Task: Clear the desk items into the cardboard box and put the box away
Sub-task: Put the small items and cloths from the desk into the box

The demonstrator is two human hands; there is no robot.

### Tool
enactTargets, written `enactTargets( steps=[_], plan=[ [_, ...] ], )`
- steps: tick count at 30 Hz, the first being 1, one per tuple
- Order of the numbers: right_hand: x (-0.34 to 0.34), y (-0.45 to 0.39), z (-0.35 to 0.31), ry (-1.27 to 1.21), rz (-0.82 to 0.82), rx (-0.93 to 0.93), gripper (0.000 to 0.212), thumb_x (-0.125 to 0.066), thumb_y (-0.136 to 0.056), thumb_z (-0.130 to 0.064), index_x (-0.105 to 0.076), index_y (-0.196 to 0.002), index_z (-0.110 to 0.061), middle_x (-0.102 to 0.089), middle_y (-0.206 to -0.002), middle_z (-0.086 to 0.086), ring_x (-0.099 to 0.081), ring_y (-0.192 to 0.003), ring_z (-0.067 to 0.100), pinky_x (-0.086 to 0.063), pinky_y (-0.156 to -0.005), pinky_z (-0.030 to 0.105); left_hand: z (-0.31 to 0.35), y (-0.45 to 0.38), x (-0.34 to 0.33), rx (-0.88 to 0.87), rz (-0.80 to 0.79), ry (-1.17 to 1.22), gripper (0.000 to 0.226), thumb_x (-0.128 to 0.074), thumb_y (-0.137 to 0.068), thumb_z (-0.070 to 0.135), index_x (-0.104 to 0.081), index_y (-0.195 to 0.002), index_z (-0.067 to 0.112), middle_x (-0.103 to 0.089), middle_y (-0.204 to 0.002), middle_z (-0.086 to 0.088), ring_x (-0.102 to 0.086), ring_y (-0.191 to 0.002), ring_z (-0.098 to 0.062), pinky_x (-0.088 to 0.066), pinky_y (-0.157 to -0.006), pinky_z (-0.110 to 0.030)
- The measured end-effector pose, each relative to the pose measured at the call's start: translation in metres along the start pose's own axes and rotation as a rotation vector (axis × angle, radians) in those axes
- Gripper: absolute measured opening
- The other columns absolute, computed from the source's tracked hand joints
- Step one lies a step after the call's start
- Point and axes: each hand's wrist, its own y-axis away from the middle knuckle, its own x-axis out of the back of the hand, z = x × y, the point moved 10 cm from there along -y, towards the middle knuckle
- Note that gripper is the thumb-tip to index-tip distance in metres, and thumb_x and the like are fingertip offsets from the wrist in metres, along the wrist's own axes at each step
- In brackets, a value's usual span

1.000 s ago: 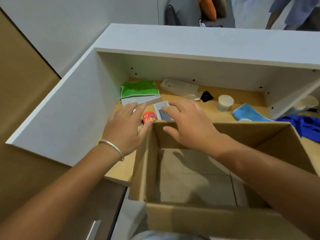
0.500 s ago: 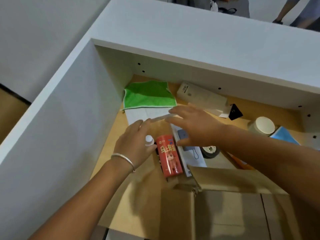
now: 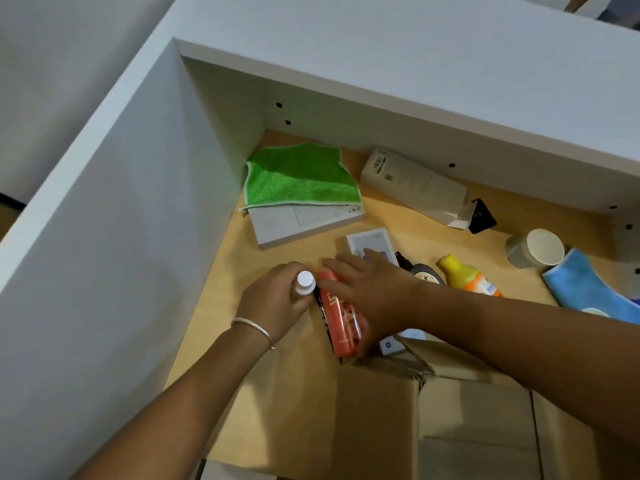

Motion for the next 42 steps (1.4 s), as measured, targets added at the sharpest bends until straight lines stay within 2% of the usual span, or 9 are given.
enactTargets(
  steps=[6, 10, 15, 19, 23, 28, 32, 38, 42],
  plan=[
    [-0.012, -0.001, -0.005, 0.081, -0.034, -0.036, 0.141, -0.06, -0.051, -0.088, 0.018, -0.149, -0.023, 0.022, -0.157, 0.016, 0.011, -0.145, 0.037, -0.016, -0.112, 0.058, -0.003, 0.007, 0.005, 0.006, 0.046, -0.053, 0.02, -0.064, -0.082, 0.034, -0.059, -0.101, 0.03, -0.064, -0.095, 0.01, -0.059, -0.084, -0.015, -0.05, -0.069, -0.034],
    [-0.003, 0.001, -0.011, 0.087, -0.017, -0.002, 0.132, -0.061, -0.053, -0.087, 0.0, -0.151, -0.023, 0.003, -0.158, 0.016, -0.01, -0.142, 0.039, -0.025, -0.11, 0.054, 0.002, 0.016, 0.013, -0.014, 0.066, -0.065, 0.02, -0.064, -0.083, 0.034, -0.058, -0.102, 0.031, -0.062, -0.095, 0.012, -0.058, -0.084, -0.014, -0.048, -0.068, -0.031],
    [0.038, 0.014, 0.012, 0.071, 0.092, -0.053, 0.125, -0.064, -0.055, -0.082, -0.012, -0.15, -0.02, -0.01, -0.157, 0.019, -0.016, -0.141, 0.037, -0.029, -0.111, 0.05, 0.028, 0.031, 0.041, -0.067, 0.146, -0.027, 0.024, -0.066, -0.082, 0.035, -0.059, -0.104, 0.031, -0.063, -0.101, 0.012, -0.06, -0.087, -0.015, -0.052, -0.07, -0.036],
    [0.082, 0.052, 0.059, -0.069, 0.237, -0.243, 0.121, -0.067, -0.057, -0.079, -0.013, -0.151, -0.025, -0.01, -0.157, 0.013, -0.018, -0.14, 0.034, -0.031, -0.109, 0.05, 0.073, 0.044, 0.083, -0.137, 0.303, 0.056, 0.025, -0.072, -0.079, 0.037, -0.061, -0.1, 0.03, -0.06, -0.098, 0.01, -0.06, -0.083, -0.014, -0.054, -0.066, -0.04],
    [0.108, 0.108, 0.11, -0.245, 0.365, -0.423, 0.121, -0.064, -0.044, -0.085, -0.021, -0.144, -0.032, -0.027, -0.147, 0.014, -0.037, -0.13, 0.037, -0.041, -0.102, 0.046, 0.139, 0.064, 0.119, -0.238, 0.399, 0.065, 0.025, -0.075, -0.079, 0.036, -0.063, -0.099, 0.026, -0.061, -0.096, 0.009, -0.06, -0.083, -0.013, -0.054, -0.067, -0.039],
    [0.1, 0.194, 0.113, -0.402, 0.434, -0.441, 0.123, -0.073, -0.048, -0.078, -0.022, -0.149, -0.027, -0.026, -0.149, 0.007, -0.038, -0.131, 0.029, -0.038, -0.102, 0.039, 0.224, 0.108, 0.109, -0.332, 0.327, 0.042, 0.029, -0.076, -0.076, 0.036, -0.062, -0.1, 0.027, -0.061, -0.095, 0.01, -0.058, -0.085, -0.009, -0.053, -0.071, -0.039],
    [0.07, 0.274, 0.079, -0.509, 0.488, -0.372, 0.12, -0.073, -0.048, -0.076, -0.021, -0.147, -0.032, -0.021, -0.149, -0.004, -0.041, -0.127, 0.02, -0.039, -0.103, 0.035, 0.273, 0.148, 0.055, -0.395, 0.136, -0.016, 0.026, -0.072, -0.072, 0.04, -0.063, -0.094, 0.028, -0.064, -0.091, 0.009, -0.059, -0.085, -0.013, -0.051, -0.069, -0.038],
    [0.033, 0.365, 0.037, -0.509, 0.545, -0.301, 0.122, -0.062, -0.047, -0.086, -0.015, -0.149, -0.036, -0.016, -0.152, -0.008, -0.033, -0.132, 0.015, -0.042, -0.102, 0.039, 0.288, 0.182, -0.006, -0.372, -0.028, -0.165, 0.024, -0.072, -0.069, 0.047, -0.063, -0.089, 0.035, -0.063, -0.084, 0.021, -0.058, -0.08, -0.001, -0.045, -0.065, -0.026],
    [-0.007, 0.385, -0.005, -0.417, 0.394, -0.246, 0.122, -0.059, -0.052, -0.088, 0.006, -0.147, -0.046, 0.01, -0.156, -0.013, -0.015, -0.138, 0.012, -0.027, -0.107, 0.036, 0.27, 0.186, -0.03, -0.254, -0.085, -0.227, 0.022, -0.075, -0.071, 0.049, -0.063, -0.084, 0.035, -0.063, -0.079, 0.02, -0.059, -0.075, -0.003, -0.047, -0.059, -0.023]
  ],
)
